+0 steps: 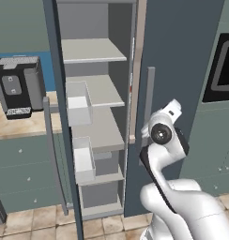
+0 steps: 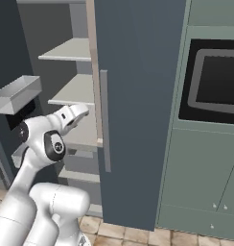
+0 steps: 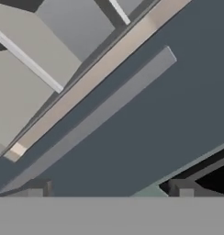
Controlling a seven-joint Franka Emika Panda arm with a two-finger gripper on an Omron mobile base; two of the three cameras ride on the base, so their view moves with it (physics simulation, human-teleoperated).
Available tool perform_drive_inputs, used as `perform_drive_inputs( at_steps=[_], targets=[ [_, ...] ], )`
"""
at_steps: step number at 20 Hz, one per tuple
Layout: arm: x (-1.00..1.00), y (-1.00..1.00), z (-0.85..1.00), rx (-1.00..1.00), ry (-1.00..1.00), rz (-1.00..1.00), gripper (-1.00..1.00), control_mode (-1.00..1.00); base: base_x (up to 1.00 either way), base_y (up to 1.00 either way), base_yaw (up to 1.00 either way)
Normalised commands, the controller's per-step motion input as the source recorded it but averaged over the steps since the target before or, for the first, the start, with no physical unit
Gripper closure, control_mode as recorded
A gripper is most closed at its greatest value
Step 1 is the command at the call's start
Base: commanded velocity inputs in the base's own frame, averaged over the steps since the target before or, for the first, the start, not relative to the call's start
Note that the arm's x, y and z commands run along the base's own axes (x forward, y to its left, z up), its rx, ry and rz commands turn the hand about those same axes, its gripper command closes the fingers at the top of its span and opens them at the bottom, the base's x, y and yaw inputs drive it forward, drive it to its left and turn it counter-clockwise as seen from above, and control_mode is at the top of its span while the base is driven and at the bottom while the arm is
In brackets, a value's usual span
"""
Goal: Retrieve the chicken drumstick from the fridge and place it on the saucepan with marinade on the stove.
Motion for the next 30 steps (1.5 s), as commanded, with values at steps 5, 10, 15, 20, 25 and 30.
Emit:
perform_drive_inputs(
  at_steps=[5, 10, 15, 20, 25, 30],
  targets=[
    [0.00, 0.22, 0.13, -0.19, -0.01, 0.07, -1.00, -1.00, 0.00, 0.00, 0.00],
    [0.00, 0.33, 0.06, -0.22, 0.00, 0.05, -1.00, -1.00, 0.00, 0.00, 0.00],
    [0.00, 0.18, 0.36, -0.14, 0.00, 0.01, -1.00, -1.00, 0.00, 0.00, 0.00],
    [0.00, 0.05, 0.58, -0.06, 0.01, 0.00, -1.00, -1.00, 0.00, 0.00, 0.00],
    [0.21, 0.05, 0.21, -0.02, 0.16, 0.00, -1.00, -1.00, 0.00, 0.00, 0.00],
    [0.32, 0.06, -0.06, -0.06, 0.02, 0.00, -1.00, -1.00, 0.00, 0.00, 0.00]
  ],
)
